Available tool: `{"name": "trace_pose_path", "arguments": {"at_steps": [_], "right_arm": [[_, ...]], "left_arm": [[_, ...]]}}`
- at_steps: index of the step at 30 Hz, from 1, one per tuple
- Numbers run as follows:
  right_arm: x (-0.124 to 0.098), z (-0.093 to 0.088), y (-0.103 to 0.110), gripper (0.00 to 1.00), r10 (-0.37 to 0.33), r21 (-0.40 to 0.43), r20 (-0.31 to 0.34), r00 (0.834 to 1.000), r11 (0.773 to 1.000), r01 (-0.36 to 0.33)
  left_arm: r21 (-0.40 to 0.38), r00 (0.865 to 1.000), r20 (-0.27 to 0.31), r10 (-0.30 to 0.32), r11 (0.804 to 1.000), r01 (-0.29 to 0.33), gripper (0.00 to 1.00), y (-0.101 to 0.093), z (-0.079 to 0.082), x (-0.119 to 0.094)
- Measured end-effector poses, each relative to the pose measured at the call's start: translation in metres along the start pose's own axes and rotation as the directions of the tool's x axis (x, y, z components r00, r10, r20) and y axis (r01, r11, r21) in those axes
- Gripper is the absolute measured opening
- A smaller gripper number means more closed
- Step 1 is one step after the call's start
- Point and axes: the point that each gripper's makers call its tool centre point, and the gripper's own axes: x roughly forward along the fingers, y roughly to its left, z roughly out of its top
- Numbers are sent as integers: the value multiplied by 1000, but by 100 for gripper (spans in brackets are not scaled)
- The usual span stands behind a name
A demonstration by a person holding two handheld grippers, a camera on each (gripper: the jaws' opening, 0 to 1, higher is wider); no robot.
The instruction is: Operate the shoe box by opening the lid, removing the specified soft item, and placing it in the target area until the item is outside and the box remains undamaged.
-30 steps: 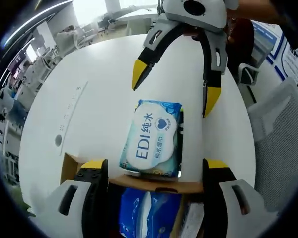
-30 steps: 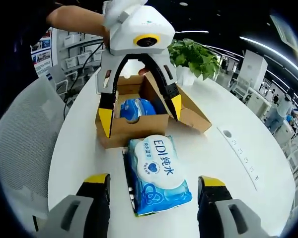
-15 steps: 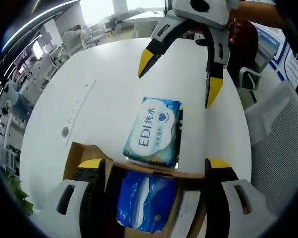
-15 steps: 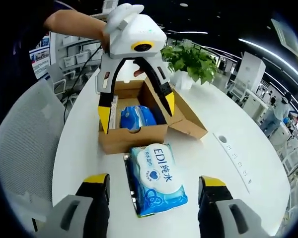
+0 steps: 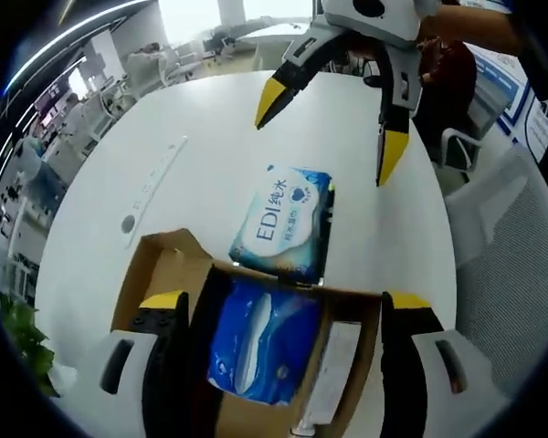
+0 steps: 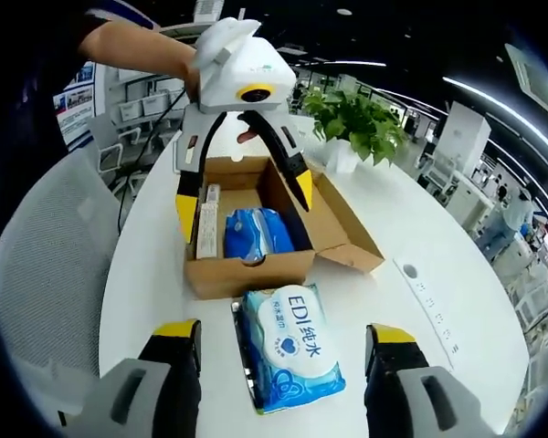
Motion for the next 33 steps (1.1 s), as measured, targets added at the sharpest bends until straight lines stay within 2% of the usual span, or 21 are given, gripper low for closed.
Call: {"name": "trace_pose_path", "arguments": {"at_steps": [5, 13, 23, 33], "right_arm": [[6, 10, 4, 72, 8, -16, 5, 1000, 1000, -8], [13, 25, 7, 69, 3, -50, 18, 1000, 999, -2], [22, 45, 7, 66, -15, -94, 33, 999, 995, 18], [37, 55, 11, 58, -23, -109, 35, 999, 994, 26]], "left_arm": [[-31, 1000, 13, 3, 1000, -2, 89, 1, -9, -7], [-58, 999, 31, 42, 998, -40, 89, 10, -21, -21], [-86, 996, 41, 82, 993, -78, 78, 16, -36, -27], [-124, 987, 72, 142, 983, -132, 63, 24, -50, -32]]}}
